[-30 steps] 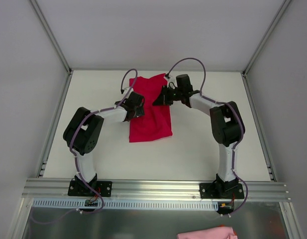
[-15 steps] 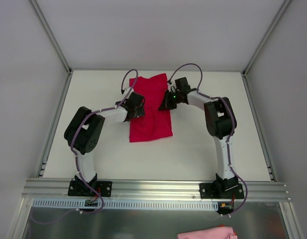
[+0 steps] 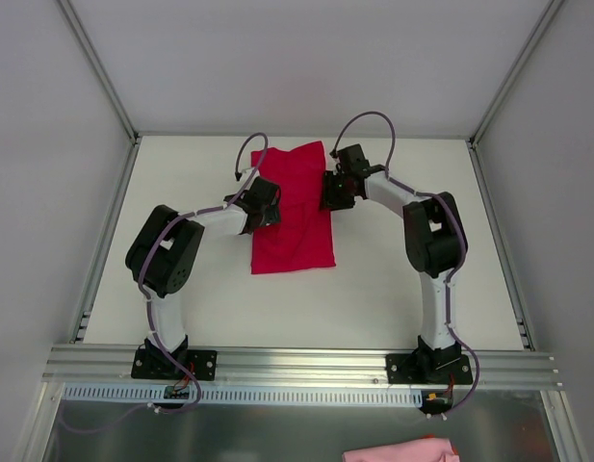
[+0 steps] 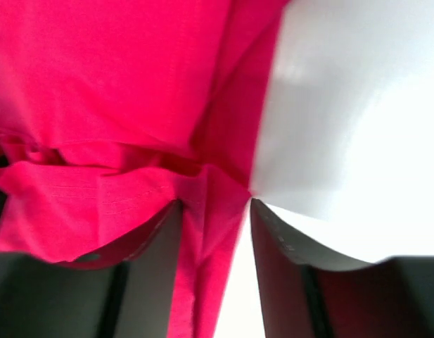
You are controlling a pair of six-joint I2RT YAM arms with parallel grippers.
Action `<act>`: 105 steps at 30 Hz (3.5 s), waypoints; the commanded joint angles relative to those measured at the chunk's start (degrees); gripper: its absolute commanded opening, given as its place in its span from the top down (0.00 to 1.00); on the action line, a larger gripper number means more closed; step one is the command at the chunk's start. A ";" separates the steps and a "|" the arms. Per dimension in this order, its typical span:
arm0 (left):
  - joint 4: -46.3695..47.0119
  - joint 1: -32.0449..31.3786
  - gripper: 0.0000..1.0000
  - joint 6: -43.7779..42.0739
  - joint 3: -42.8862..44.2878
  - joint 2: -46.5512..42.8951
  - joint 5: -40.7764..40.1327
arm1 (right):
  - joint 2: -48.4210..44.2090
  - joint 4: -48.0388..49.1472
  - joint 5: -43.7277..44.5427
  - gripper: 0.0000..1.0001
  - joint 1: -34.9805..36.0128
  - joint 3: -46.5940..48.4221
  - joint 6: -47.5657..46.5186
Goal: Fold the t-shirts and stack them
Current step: Fold the folded rectangular tshirt in 1/3 of the way
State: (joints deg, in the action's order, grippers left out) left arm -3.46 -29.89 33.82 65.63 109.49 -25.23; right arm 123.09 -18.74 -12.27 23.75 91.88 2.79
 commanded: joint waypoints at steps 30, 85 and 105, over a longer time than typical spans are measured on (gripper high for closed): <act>3.20 0.45 0.65 1.07 -0.67 3.36 5.37 | -20.87 -5.43 14.03 0.50 7.01 -6.10 0.64; -4.71 -1.22 0.49 0.81 -0.32 -8.24 -4.03 | -6.02 0.20 5.51 0.65 11.58 -3.90 -1.73; 11.55 -6.06 0.41 -4.38 -15.79 -22.66 -7.90 | -6.89 0.11 5.68 0.65 11.76 -5.74 -2.00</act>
State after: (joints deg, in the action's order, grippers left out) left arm 2.33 -35.94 31.94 51.07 87.74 -32.05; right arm 117.71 -19.38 -5.87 34.87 86.72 1.43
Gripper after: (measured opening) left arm 0.605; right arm 0.351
